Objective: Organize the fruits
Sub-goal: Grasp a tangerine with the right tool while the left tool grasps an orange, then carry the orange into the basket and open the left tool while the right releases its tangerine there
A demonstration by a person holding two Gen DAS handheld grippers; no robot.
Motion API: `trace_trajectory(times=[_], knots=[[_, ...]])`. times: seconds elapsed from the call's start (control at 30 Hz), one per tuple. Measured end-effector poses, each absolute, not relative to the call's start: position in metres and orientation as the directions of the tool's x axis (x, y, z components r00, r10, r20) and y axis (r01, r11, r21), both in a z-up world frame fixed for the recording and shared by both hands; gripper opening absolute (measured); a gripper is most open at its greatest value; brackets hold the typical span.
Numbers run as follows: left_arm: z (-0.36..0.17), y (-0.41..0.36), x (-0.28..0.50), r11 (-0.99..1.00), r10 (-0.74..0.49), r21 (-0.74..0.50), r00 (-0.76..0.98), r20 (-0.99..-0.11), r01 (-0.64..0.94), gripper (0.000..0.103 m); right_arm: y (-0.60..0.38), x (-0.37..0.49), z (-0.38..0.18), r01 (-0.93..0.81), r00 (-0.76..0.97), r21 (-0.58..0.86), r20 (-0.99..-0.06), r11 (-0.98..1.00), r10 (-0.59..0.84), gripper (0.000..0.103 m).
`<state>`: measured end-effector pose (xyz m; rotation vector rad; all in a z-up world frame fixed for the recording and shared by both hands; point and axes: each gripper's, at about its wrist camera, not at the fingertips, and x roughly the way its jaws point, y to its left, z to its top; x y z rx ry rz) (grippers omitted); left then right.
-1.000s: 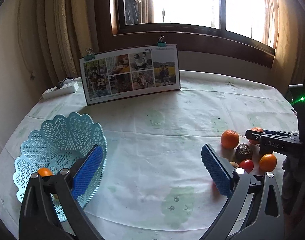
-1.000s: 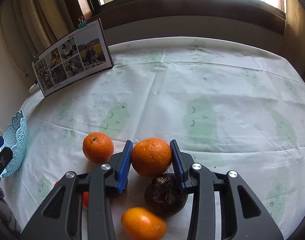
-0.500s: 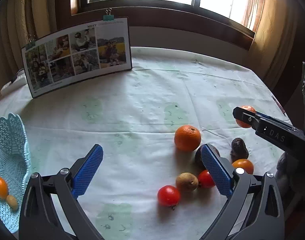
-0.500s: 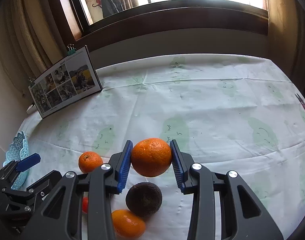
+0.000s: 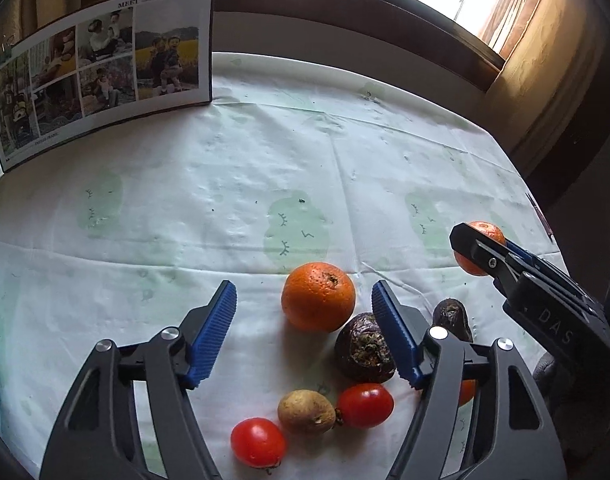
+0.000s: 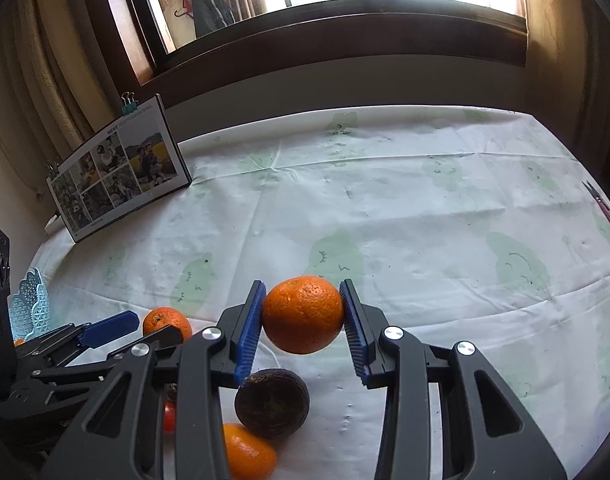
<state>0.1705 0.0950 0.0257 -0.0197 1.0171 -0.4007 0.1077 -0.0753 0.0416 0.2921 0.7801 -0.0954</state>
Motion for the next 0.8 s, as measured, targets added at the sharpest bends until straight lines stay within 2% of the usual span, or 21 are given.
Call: trace_trajectory(times=[0.03,0.17,0.4,0.8], knots=[[0.024,0.092,0.172,0.925,-0.338,-0.201,0.456,-0.823,0.323,0.065,-0.075,0.107,0.042,0.192,0.710,0.224,-0.704,0.956,0.023,0.039],[0.019,0.086,0.176,0.918,-0.351,-0.214,0.436,-0.829,0.333,0.040,-0.075,0.108,0.042,0.191,0.710,0.225,-0.703,0.956,0.023,0.039],[0.022,0.092,0.171,0.919,-0.353,-0.213,0.455,-0.818,0.330,0.040,-0.074,0.104,0.046,0.186,0.722,0.231,-0.691,0.955,0.026,0.039],[0.057,0.123,0.152,0.953,-0.276,-0.134,0.595,-0.755,0.271,0.040,-0.070,0.095,0.061,0.168,0.757,0.250,-0.652,0.954,0.038,0.039]])
